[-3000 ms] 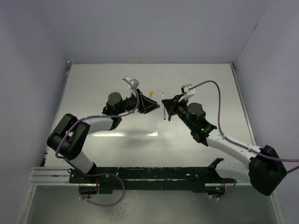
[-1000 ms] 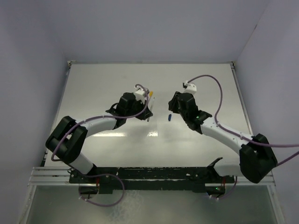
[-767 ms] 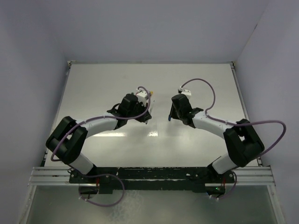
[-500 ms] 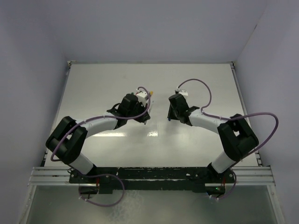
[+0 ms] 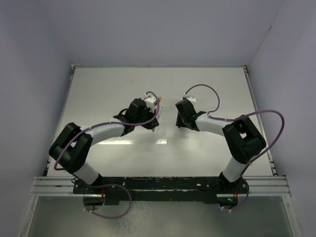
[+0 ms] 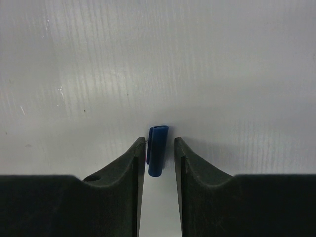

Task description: Insert the pens into the pen caps

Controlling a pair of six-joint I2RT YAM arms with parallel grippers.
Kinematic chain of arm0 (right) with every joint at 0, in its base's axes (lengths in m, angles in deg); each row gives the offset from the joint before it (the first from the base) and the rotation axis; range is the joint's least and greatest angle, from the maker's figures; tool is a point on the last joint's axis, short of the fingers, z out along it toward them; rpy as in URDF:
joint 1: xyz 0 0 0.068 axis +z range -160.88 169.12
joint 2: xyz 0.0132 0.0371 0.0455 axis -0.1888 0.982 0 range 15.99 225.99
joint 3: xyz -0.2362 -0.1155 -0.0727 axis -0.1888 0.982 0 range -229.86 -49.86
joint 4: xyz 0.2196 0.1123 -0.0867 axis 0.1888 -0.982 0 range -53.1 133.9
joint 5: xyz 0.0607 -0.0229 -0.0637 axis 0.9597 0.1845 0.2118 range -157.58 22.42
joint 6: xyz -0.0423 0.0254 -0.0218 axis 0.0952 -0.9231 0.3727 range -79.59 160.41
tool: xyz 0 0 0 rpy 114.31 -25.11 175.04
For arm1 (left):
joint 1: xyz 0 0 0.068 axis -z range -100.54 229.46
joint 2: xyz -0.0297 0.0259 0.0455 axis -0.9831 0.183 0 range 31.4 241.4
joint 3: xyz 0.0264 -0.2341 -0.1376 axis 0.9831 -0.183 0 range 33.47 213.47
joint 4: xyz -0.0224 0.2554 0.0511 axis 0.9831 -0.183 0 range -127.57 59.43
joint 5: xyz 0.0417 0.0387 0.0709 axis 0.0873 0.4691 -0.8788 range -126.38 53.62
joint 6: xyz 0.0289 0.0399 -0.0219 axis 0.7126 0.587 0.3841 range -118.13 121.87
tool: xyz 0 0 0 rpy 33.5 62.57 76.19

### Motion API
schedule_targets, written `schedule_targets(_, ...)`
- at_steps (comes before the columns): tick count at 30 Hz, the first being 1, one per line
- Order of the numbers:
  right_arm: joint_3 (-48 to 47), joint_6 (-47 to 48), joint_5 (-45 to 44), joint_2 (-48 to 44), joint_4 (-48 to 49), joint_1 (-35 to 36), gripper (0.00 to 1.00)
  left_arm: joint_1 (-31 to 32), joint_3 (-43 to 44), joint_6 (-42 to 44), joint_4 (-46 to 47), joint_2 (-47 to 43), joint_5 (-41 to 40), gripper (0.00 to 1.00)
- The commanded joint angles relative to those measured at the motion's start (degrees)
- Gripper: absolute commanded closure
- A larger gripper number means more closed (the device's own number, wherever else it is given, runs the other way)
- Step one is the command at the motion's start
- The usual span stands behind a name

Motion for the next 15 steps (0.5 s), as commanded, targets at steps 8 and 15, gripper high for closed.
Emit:
schedule_targets(8,-2.93,0.32,-1.04,3.06,-2.3,0.12,0.77,0.27,2.31,0.4,2.37,-0.05,1.22,1.0)
schedule_targets(15,-2.94,1.71,-1.32,5.53,-6.52,0.09,1.0,0.15,2.37,-0.01,2.67,0.13,1.23,1.0)
